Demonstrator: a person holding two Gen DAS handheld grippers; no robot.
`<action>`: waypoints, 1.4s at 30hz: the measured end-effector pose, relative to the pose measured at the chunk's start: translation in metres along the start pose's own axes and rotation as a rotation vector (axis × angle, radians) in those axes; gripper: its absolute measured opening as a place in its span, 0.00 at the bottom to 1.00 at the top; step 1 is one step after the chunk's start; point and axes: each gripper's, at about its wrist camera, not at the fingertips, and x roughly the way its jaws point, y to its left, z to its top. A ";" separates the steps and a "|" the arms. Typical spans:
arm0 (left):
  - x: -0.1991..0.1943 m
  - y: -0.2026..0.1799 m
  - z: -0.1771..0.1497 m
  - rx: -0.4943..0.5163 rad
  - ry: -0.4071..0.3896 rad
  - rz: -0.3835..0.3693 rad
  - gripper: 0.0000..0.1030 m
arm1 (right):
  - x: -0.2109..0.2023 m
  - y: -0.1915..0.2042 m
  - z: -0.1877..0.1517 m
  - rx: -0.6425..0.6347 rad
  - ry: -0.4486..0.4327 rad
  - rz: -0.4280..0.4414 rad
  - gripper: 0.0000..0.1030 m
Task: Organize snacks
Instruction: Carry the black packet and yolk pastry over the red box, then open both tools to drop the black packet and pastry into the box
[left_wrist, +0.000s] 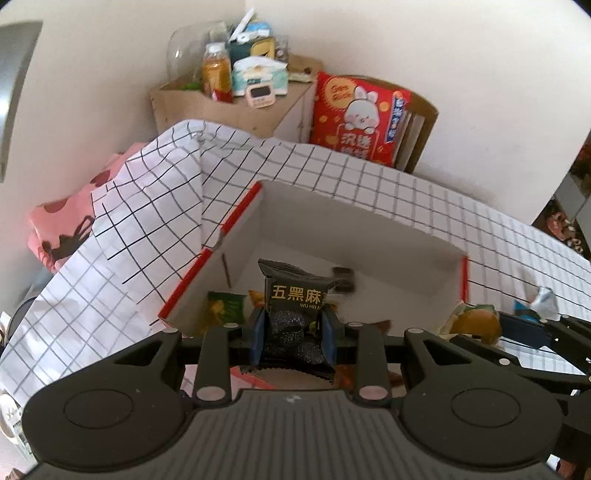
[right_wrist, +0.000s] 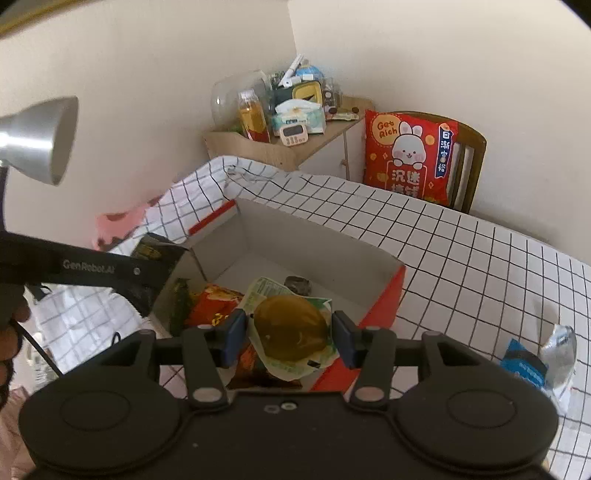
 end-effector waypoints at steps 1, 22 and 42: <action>0.005 0.002 0.002 0.002 0.005 0.005 0.29 | 0.005 0.001 0.001 -0.003 0.006 -0.004 0.48; 0.108 0.001 0.026 0.041 0.154 0.082 0.29 | 0.115 0.016 0.015 -0.108 0.172 -0.037 0.48; 0.116 0.000 0.027 0.031 0.147 0.075 0.44 | 0.126 0.015 0.010 -0.088 0.214 -0.015 0.60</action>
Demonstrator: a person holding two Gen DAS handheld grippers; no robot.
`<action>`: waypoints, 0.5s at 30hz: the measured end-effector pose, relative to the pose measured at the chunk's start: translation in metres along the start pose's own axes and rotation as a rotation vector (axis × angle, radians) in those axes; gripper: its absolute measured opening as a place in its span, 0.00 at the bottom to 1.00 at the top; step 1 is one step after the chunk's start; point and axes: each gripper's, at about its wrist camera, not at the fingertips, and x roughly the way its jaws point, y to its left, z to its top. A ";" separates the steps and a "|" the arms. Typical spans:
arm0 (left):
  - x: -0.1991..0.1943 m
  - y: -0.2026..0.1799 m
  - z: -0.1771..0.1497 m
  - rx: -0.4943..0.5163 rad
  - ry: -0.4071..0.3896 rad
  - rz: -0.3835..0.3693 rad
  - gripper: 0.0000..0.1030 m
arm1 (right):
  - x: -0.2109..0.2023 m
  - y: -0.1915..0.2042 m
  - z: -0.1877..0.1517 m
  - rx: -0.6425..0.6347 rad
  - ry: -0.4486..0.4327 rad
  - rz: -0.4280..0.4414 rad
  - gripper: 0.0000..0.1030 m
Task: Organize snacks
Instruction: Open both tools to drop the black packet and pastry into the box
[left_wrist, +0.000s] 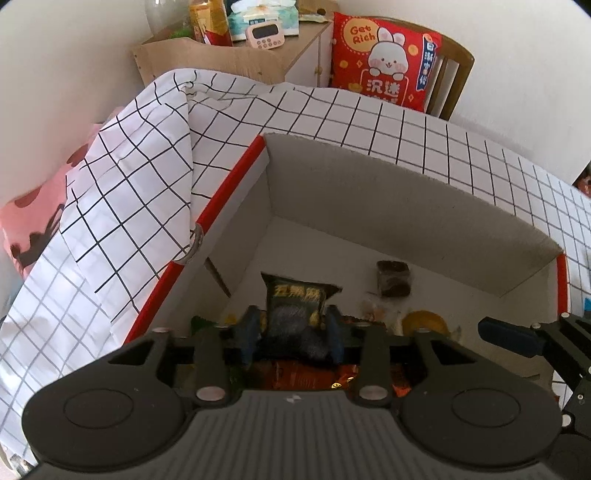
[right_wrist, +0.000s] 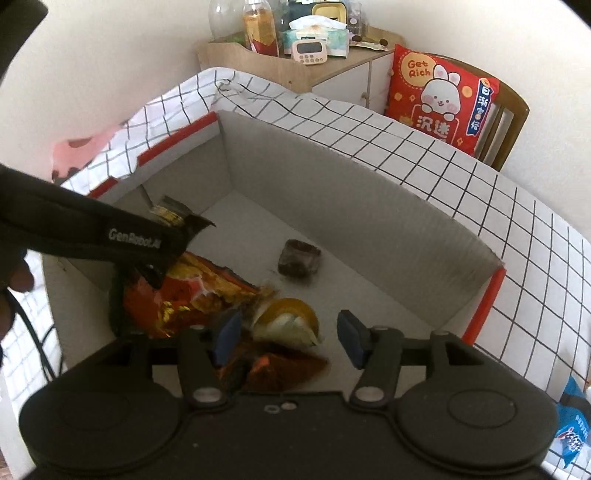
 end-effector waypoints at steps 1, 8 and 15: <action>-0.002 0.000 -0.001 -0.002 -0.007 -0.002 0.48 | -0.002 0.000 0.000 -0.002 -0.006 0.000 0.62; -0.023 0.000 -0.009 0.003 -0.046 -0.017 0.49 | -0.023 0.002 -0.004 0.007 -0.035 0.015 0.66; -0.050 -0.002 -0.020 0.008 -0.095 -0.045 0.53 | -0.051 0.000 -0.008 0.037 -0.079 0.028 0.77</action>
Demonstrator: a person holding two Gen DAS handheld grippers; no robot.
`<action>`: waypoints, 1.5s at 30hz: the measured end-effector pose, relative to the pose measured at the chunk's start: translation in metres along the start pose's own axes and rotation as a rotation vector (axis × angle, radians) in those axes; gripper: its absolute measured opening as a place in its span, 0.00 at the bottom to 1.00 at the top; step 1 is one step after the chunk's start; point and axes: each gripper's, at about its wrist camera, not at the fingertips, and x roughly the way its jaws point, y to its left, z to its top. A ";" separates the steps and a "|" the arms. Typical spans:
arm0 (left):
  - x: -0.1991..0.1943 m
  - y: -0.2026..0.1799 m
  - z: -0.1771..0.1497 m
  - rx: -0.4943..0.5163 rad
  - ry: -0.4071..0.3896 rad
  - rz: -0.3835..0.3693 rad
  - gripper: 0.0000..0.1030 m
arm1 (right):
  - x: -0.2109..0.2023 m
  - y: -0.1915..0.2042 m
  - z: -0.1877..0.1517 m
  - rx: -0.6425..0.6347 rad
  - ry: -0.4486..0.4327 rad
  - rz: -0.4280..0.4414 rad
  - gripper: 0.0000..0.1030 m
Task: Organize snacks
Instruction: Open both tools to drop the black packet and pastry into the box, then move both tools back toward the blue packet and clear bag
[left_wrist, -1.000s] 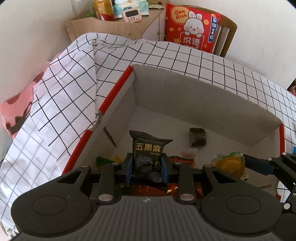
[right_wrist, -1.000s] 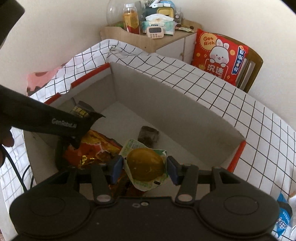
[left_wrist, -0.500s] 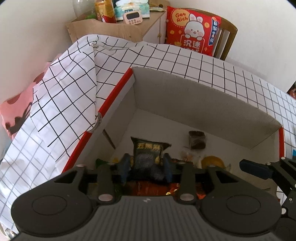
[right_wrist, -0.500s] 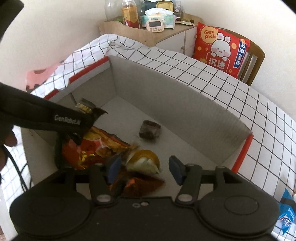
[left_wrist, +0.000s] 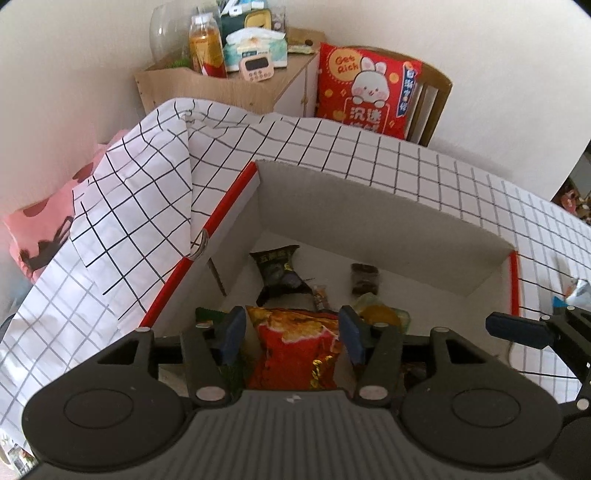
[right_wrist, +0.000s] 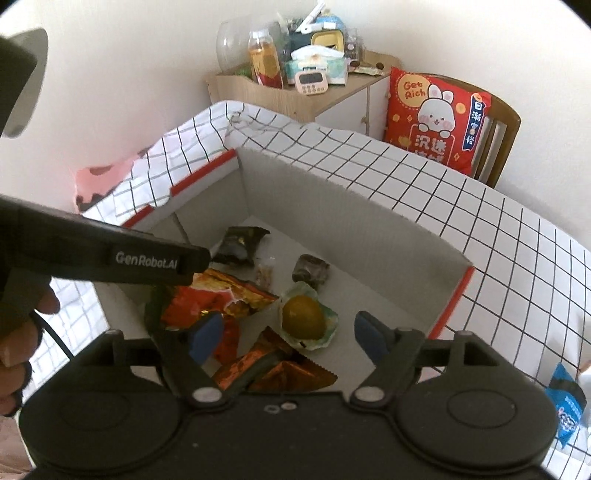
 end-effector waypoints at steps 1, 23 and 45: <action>-0.004 -0.001 -0.001 0.002 -0.007 -0.003 0.53 | -0.004 -0.001 -0.001 0.004 -0.006 0.001 0.77; -0.089 -0.064 -0.050 0.078 -0.178 -0.106 0.65 | -0.116 -0.034 -0.049 0.137 -0.178 0.031 0.90; -0.102 -0.193 -0.116 0.211 -0.107 -0.297 0.70 | -0.211 -0.152 -0.173 0.317 -0.299 -0.146 1.00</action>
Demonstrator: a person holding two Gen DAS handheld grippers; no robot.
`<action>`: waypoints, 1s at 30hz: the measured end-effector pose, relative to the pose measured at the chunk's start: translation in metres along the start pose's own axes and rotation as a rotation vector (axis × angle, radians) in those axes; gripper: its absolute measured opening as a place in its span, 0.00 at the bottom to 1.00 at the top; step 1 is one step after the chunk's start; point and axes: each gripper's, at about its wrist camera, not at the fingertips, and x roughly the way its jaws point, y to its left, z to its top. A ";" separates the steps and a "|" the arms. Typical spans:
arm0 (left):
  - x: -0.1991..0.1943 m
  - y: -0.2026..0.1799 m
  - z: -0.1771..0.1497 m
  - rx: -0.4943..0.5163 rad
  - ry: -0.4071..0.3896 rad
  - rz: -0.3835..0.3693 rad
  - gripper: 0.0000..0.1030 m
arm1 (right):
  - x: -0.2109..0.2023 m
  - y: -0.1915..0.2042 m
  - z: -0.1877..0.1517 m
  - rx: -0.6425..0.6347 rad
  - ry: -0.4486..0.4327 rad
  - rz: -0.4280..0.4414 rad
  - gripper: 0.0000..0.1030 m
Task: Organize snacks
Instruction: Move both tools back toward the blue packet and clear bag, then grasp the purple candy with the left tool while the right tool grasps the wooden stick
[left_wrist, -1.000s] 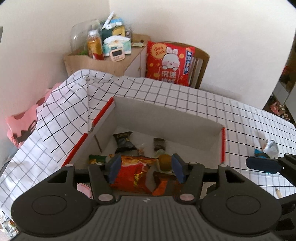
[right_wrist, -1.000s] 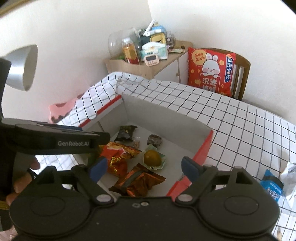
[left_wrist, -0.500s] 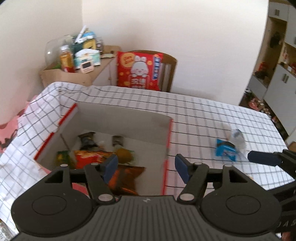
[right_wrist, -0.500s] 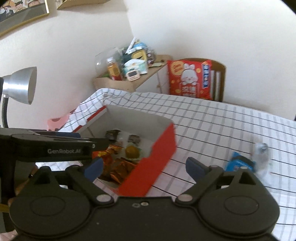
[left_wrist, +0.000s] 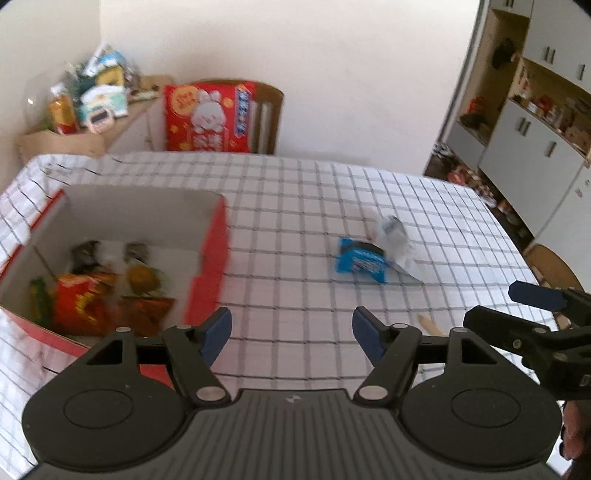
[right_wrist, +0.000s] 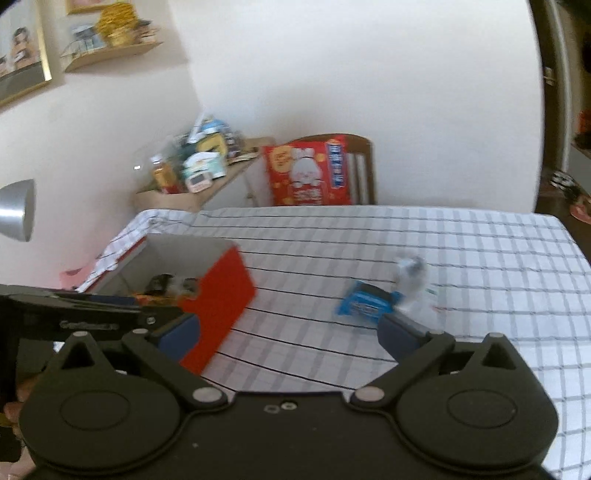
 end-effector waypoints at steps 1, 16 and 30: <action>0.004 -0.006 -0.001 0.002 0.016 -0.007 0.70 | -0.001 -0.007 -0.004 0.011 0.007 -0.013 1.00; 0.073 -0.085 -0.036 0.058 0.304 -0.096 0.70 | 0.014 -0.082 -0.054 0.002 0.153 -0.109 0.96; 0.122 -0.126 -0.063 0.076 0.376 -0.028 0.69 | 0.068 -0.123 -0.057 -0.068 0.273 -0.096 0.73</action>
